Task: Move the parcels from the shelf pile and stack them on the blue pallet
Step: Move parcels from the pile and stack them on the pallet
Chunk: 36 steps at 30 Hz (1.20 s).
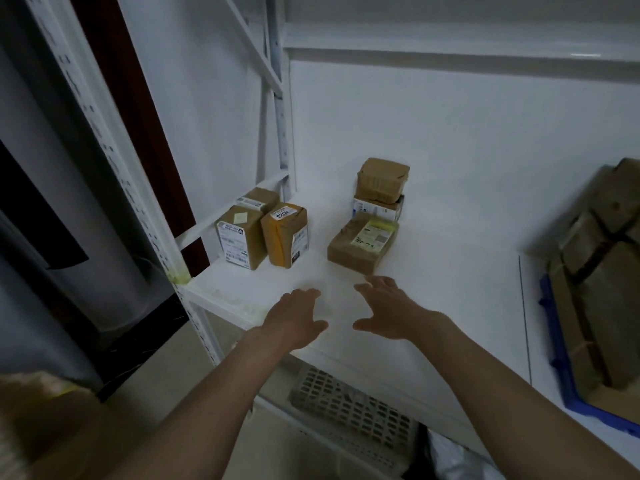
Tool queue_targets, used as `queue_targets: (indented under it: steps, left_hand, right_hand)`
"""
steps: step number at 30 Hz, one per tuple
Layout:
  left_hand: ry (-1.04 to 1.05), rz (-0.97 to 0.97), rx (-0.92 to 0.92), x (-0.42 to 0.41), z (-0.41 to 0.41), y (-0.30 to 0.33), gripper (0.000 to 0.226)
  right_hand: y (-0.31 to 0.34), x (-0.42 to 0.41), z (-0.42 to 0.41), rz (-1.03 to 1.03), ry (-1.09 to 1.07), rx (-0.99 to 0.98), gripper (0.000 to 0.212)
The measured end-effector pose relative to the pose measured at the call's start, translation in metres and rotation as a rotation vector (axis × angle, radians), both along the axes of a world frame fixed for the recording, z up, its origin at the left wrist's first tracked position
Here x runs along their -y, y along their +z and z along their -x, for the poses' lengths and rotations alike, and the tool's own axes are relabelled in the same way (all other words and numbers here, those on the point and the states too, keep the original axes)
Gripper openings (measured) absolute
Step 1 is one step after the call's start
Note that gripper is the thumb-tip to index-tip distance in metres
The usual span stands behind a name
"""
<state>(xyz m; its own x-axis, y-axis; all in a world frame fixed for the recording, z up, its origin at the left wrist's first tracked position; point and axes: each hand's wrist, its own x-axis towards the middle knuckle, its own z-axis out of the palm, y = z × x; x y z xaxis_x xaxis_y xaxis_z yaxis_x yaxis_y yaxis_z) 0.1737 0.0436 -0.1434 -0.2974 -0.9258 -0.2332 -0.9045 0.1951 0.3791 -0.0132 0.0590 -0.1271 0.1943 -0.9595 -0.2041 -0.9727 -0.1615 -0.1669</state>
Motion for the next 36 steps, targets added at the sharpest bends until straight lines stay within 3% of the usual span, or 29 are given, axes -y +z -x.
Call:
queue_targets:
  steps: [7, 12, 19, 22, 27, 30, 33, 35, 36]
  left_hand:
    - [-0.026, -0.074, -0.108, 0.076, 0.037, -0.016, 0.100]
    - [0.034, -0.067, -0.285, 0.142, 0.072, -0.020, 0.118]
    - [0.062, -0.127, -0.464, 0.197, 0.095, -0.036, 0.089]
    - [0.146, -0.181, -0.476, 0.204, 0.094, -0.040, 0.080]
    - [0.137, -0.306, -0.407, 0.190, 0.097, -0.027, 0.103]
    - [0.097, -0.316, -0.468, 0.170, 0.099, -0.017, 0.095]
    - [0.015, -0.336, -0.578, 0.150, 0.099, -0.008, 0.058]
    - [-0.051, -0.332, -0.611, 0.133, 0.097, 0.000, 0.056]
    - [-0.079, -0.327, -0.618, 0.124, 0.095, 0.004, 0.061]
  right_hand:
    - [-0.032, 0.062, 0.032, -0.063, -0.150, 0.123, 0.082]
    - [-0.050, 0.116, 0.051, -0.060, -0.344, 0.388, 0.080]
    - [-0.069, 0.160, 0.059, -0.010, -0.483, 0.861, 0.071]
    - [-0.072, 0.160, 0.054, 0.029, -0.464, 1.014, 0.055]
    - [-0.059, 0.138, 0.052, 0.053, -0.488, 1.148, 0.049]
    - [-0.048, 0.112, 0.054, -0.011, -0.549, 1.099, 0.048]
    - [-0.029, 0.079, 0.053, -0.026, -0.638, 1.048, 0.067]
    - [-0.015, 0.057, 0.051, -0.017, -0.701, 1.020, 0.079]
    - [-0.009, 0.045, 0.050, -0.005, -0.718, 1.011, 0.075]
